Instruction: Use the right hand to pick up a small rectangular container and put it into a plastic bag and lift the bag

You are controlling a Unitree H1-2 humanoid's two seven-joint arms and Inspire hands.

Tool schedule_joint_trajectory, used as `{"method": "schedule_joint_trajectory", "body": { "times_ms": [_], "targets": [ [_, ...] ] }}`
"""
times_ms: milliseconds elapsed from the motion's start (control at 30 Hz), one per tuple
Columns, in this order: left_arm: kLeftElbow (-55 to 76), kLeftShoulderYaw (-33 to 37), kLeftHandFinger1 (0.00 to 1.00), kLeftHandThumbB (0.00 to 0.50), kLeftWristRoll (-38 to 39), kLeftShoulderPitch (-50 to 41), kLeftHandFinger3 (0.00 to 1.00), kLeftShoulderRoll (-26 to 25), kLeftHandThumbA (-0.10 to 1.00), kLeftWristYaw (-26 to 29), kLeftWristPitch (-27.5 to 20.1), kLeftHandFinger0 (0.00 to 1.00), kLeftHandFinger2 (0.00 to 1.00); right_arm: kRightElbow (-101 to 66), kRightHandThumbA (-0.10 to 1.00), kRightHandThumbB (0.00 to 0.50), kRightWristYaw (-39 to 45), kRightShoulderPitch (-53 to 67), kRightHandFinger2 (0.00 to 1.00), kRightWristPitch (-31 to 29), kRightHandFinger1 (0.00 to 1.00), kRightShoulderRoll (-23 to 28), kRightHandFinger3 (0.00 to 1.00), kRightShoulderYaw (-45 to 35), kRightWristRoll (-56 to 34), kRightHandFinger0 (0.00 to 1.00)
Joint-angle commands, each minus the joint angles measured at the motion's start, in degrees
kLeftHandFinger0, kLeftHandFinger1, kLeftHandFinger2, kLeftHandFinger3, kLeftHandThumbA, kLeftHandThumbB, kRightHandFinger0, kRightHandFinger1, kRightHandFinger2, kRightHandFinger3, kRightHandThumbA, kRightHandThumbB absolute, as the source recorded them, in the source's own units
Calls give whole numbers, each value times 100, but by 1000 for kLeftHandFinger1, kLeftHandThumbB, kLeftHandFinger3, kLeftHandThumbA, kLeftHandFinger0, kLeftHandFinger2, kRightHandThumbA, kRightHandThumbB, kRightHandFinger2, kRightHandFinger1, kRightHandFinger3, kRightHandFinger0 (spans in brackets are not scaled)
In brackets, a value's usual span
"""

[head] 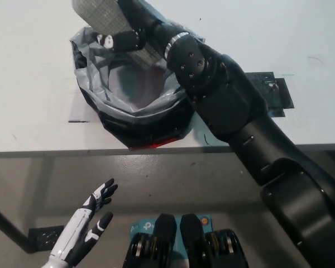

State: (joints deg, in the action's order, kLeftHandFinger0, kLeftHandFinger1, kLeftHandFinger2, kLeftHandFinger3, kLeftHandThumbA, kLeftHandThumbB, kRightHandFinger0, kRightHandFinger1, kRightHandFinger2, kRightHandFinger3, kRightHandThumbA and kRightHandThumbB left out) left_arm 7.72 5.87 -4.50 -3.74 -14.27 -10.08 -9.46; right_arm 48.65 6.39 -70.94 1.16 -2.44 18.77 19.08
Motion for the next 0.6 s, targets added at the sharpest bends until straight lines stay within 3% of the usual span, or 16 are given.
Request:
{"method": "schedule_joint_trajectory", "body": {
  "times_ms": [0, 100, 200, 333, 367, 400, 433, 467, 500, 567],
  "targets": [
    [190, -31, 1000, 276, -17, 97, 1000, -86, 923, -64, -7, 1000, 1000, 79, -100, 137, -242, -332, 864, -301, 450, 125, 918, 161, 350, 25],
    [199, -40, 1000, 286, -9, 152, 1000, -79, 925, -81, 41, 1000, 1000, 203, -100, 143, -274, -360, 830, -453, 415, 183, 876, 212, 383, 0],
    [215, -44, 1000, 277, -19, 192, 1000, -90, 921, -100, 78, 1000, 1000, 325, -100, 141, -243, -392, 833, -541, 431, 246, 958, 269, 446, 0],
    [205, -58, 1000, 272, 12, 258, 1000, -97, 914, -123, 74, 1000, 1000, 472, -100, 147, 46, -490, 858, -449, 477, 330, 977, 341, 470, 12],
    [185, -63, 1000, 273, 23, 277, 1000, -99, 914, -129, 63, 1000, 1000, 396, -100, 197, 232, -510, 930, -280, 545, 373, 1000, 398, 505, 73],
    [180, -67, 1000, 274, 52, 283, 1000, -98, 913, -141, 69, 1000, 1000, 310, -63, 204, 439, -530, 1000, -35, 664, 401, 1000, 452, 537, 199],
    [181, -69, 1000, 275, 61, 284, 1000, -98, 913, -146, 75, 1000, 1000, 287, -42, 209, 500, -538, 886, 46, 622, 407, 1000, 468, 542, 276],
    [182, -68, 1000, 275, 47, 292, 1000, -100, 912, -148, 76, 1000, 1000, 293, 61, 261, 590, -554, 1000, 80, 758, 424, 1000, 489, 527, 408],
    [195, -65, 1000, 269, 14, 310, 1000, -106, 911, -150, 92, 1000, 1000, 287, 207, 284, 827, -590, 1000, 145, 886, 471, 1000, 539, 505, 612],
    [208, -61, 1000, 251, 9, 326, 1000, -108, 905, -161, 95, 1000, 1000, 191, 439, 357, 1151, -611, 1000, 293, 1000, 540, 1000, 615, 494, 888]
  ]
}}
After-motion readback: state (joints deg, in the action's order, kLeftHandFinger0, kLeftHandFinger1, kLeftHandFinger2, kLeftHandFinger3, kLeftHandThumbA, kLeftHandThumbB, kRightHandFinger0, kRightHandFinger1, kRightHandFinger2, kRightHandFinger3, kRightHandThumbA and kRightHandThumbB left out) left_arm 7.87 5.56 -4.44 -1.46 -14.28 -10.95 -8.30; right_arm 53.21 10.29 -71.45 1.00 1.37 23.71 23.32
